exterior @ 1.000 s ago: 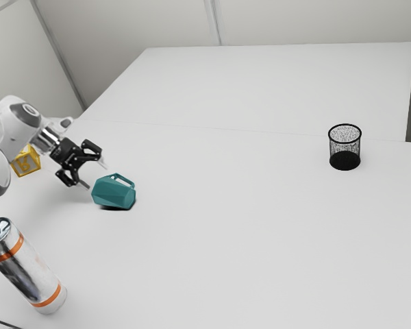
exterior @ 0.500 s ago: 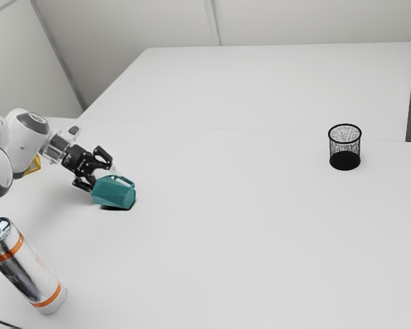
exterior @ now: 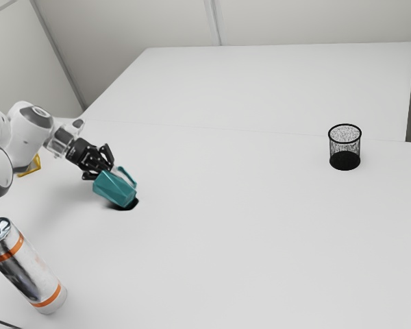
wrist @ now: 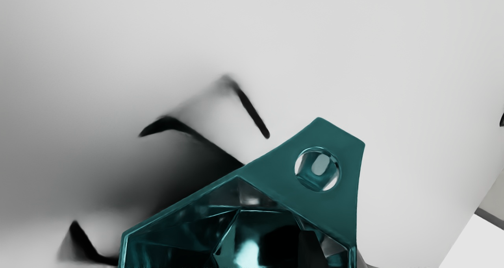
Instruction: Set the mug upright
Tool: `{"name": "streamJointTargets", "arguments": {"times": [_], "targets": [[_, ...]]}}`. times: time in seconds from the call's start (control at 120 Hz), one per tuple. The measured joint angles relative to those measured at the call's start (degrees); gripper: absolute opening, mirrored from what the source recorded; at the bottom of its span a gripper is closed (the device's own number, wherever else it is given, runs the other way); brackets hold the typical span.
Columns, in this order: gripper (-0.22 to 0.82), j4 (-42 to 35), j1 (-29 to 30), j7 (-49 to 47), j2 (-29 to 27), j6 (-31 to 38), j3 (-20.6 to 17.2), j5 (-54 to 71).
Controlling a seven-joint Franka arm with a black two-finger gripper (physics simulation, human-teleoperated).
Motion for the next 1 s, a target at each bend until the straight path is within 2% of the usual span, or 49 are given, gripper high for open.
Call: {"name": "streamJointTargets", "arguments": {"times": [0.133, 0.267, 0.467, 0.575, 0.742, 0.85, 1.0], "targets": [[-0.17, 0.2, -0.1, 0.0, -0.9, 0.2, -0.9, 1.4], [-0.18, 0.0, -0.9, -0.1, -5.2, 2.3, -5.1, 9.2], [-0.18, -2.3, -7.0, -3.4, -11.6, 6.6, -7.1, 25.3], [-0.18, -6.6, -9.6, -6.3, -15.1, 10.6, -8.6, 33.9], [-0.18, -12.5, -11.0, -11.4, -17.2, 19.3, -11.6, 43.8], [-0.18, -13.7, -11.6, -15.2, -17.4, 23.3, -13.4, 46.8], [-0.18, -14.0, -11.6, -19.8, -16.8, 27.2, -13.8, 48.3]]}}
